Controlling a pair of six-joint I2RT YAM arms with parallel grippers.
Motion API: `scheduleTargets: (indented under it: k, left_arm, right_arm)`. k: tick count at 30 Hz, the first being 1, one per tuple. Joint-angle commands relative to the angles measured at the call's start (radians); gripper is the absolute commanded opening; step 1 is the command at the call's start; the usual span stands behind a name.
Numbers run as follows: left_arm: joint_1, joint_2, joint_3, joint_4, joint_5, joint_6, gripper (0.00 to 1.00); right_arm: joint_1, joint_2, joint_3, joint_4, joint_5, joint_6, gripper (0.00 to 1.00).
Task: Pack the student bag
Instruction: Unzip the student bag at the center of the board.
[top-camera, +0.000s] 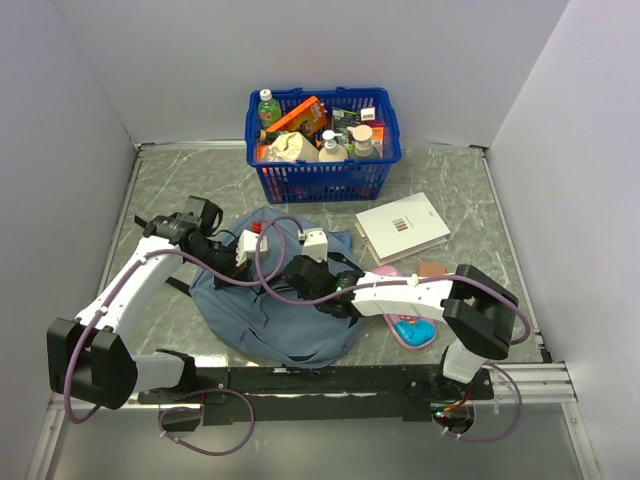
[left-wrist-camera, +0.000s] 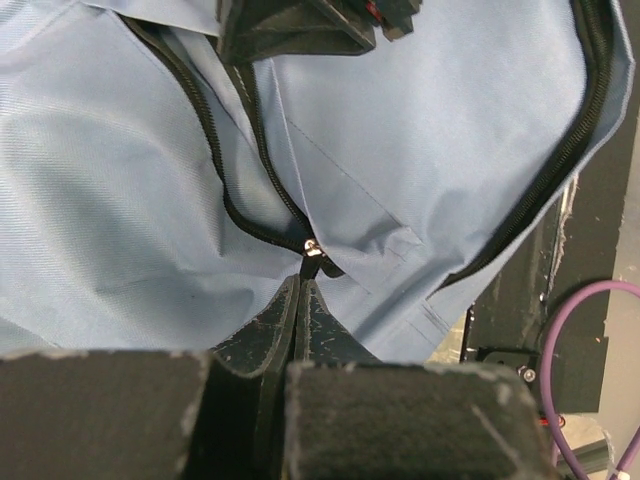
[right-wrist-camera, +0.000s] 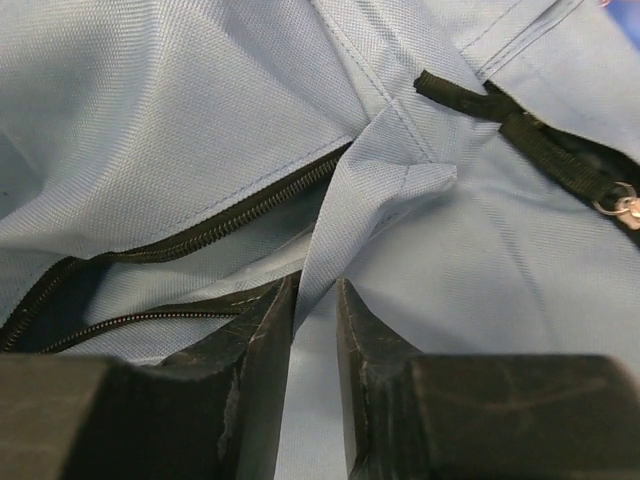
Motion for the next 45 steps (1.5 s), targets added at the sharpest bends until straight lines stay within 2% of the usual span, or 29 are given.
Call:
scheduleTargets:
  k: [1,3,4,6,7,8,13,14,18,21,23,29,33,38,41,44,45]
  left_arm:
    - [0.0,-0.05,-0.001,0.094,0.023,-0.057,0.06]
    - [0.0,-0.067,-0.01,0.199,0.006,-0.164,0.16]
    - [0.0,-0.073,-0.012,0.233,-0.001,-0.204,0.25]
    - [0.002,-0.058,0.016,0.296,-0.018,-0.3,0.37]
    - [0.0,-0.047,0.028,0.312,-0.02,-0.324,0.49]
    - [-0.001,-0.029,0.04,0.327,-0.024,-0.372,0.55]
    - [-0.069,0.014,0.082,0.401,-0.081,-0.461,0.65]
    - [-0.123,0.019,0.073,0.424,-0.112,-0.487,0.65]
    - [-0.214,0.049,-0.001,0.525,-0.23,-0.567,0.69]
    - [-0.236,0.057,-0.033,0.549,-0.261,-0.565,0.86]
    - [-0.248,0.049,-0.047,0.562,-0.31,-0.558,0.92]
    - [-0.256,0.023,-0.16,0.681,-0.465,-0.574,0.94]
    - [-0.257,0.037,-0.145,0.643,-0.338,-0.604,0.92]
    - [-0.297,0.048,-0.159,0.665,-0.399,-0.585,0.94]
    - [-0.323,0.057,-0.174,0.678,-0.435,-0.565,0.89]
    - [-0.359,0.062,-0.205,0.701,-0.506,-0.535,0.8]
    - [-0.36,0.062,-0.209,0.707,-0.521,-0.529,0.73]
  right_arm:
    - [-0.033,-0.028,-0.085,0.06,-0.113,0.045,0.28]
    - [-0.045,-0.042,-0.119,0.136,-0.167,0.061,0.27]
    - [-0.056,-0.048,-0.15,0.156,-0.182,0.065,0.26]
    - [-0.065,-0.062,-0.173,0.222,-0.205,0.075,0.24]
    - [-0.071,-0.064,-0.188,0.237,-0.225,0.078,0.23]
    - [-0.073,-0.067,-0.195,0.245,-0.225,0.085,0.21]
    - [-0.085,-0.07,-0.213,0.268,-0.239,0.096,0.18]
    - [-0.088,-0.073,-0.218,0.272,-0.241,0.099,0.18]
    - [-0.093,-0.083,-0.235,0.283,-0.245,0.111,0.16]
    - [-0.1,-0.097,-0.251,0.291,-0.25,0.122,0.15]
    - [-0.107,-0.108,-0.273,0.311,-0.259,0.131,0.14]
    - [-0.134,-0.107,-0.308,0.374,-0.322,0.159,0.11]
    - [-0.139,-0.09,-0.305,0.38,-0.34,0.165,0.1]
    - [-0.142,-0.091,-0.31,0.392,-0.353,0.171,0.09]
    - [-0.145,-0.088,-0.307,0.392,-0.359,0.171,0.08]
    - [-0.15,-0.097,-0.307,0.387,-0.357,0.167,0.06]
    - [-0.15,-0.102,-0.307,0.384,-0.357,0.167,0.06]
